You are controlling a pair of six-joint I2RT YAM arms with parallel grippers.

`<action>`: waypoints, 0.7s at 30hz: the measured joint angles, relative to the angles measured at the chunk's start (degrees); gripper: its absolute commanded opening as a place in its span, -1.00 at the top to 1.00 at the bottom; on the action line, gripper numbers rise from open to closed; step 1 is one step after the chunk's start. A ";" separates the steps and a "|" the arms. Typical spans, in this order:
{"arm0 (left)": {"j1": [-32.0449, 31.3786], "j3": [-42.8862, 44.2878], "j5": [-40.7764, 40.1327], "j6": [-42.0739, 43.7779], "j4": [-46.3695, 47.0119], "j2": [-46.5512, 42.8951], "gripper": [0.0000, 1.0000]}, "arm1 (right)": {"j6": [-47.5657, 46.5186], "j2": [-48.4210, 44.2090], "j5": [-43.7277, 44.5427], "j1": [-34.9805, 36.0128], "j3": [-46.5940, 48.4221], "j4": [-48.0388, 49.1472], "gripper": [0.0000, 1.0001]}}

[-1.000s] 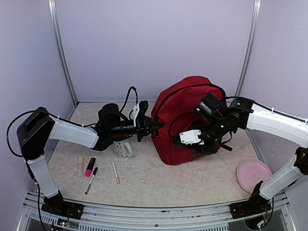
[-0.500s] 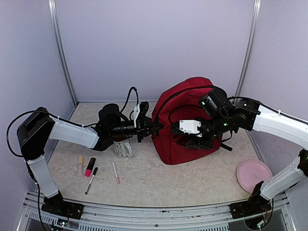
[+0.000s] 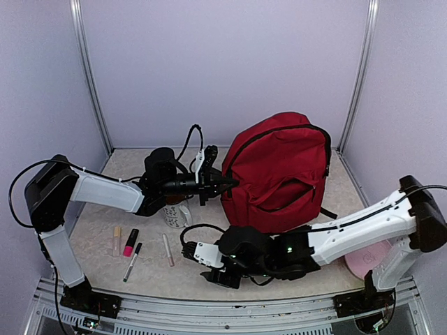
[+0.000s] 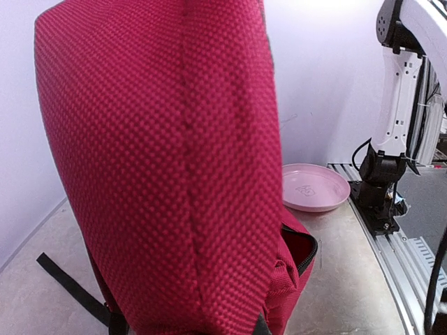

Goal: Pack the student bag
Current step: Pick up the pen from the center of the board.

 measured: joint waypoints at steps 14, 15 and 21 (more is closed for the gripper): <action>0.13 1.33 3.37 2.05 -3.65 -0.02 1.00 | 10.91 32.74 12.04 0.61 28.09 1.75 -0.43; 0.15 1.60 3.61 2.25 -4.07 -0.02 1.00 | 11.15 34.23 11.93 0.61 29.79 1.64 -0.41; 0.37 1.88 4.00 3.45 -5.09 -0.02 1.00 | 14.08 40.46 12.44 0.15 35.01 -1.79 -0.33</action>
